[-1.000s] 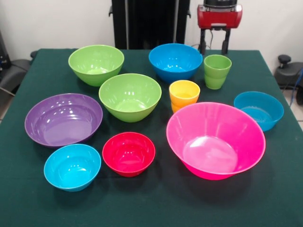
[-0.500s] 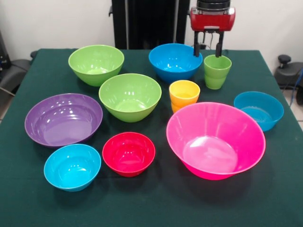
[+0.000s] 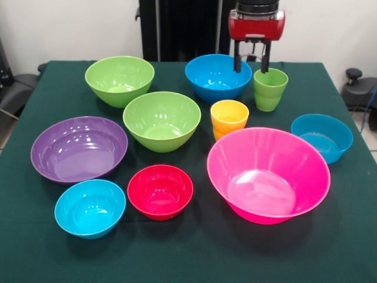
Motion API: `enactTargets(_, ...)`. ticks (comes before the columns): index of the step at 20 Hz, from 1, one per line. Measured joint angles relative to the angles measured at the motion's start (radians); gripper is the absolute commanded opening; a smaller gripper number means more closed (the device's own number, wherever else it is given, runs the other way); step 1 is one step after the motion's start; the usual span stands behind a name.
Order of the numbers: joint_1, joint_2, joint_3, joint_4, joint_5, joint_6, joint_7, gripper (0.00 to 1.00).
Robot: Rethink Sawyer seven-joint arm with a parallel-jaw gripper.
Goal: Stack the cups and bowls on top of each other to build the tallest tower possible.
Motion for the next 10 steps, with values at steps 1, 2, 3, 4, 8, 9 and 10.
enactTargets(1,-0.003,0.000,0.002,0.000,0.000,0.003,0.000,1.00)
enactTargets(2,-0.016,0.000,0.013,-0.002,-0.003,0.015,0.000,1.00)
enactTargets(3,-0.025,0.000,0.019,-0.003,-0.004,0.022,0.000,1.00)
enactTargets(4,-0.030,0.000,0.023,-0.004,-0.005,0.027,0.000,1.00)
enactTargets(8,-0.062,0.000,0.046,-0.007,-0.018,0.071,0.000,1.00)
enactTargets(9,-0.069,0.000,0.050,-0.007,-0.022,0.081,0.000,1.00)
enactTargets(10,-0.076,0.000,0.054,-0.008,-0.025,0.090,0.000,1.00)
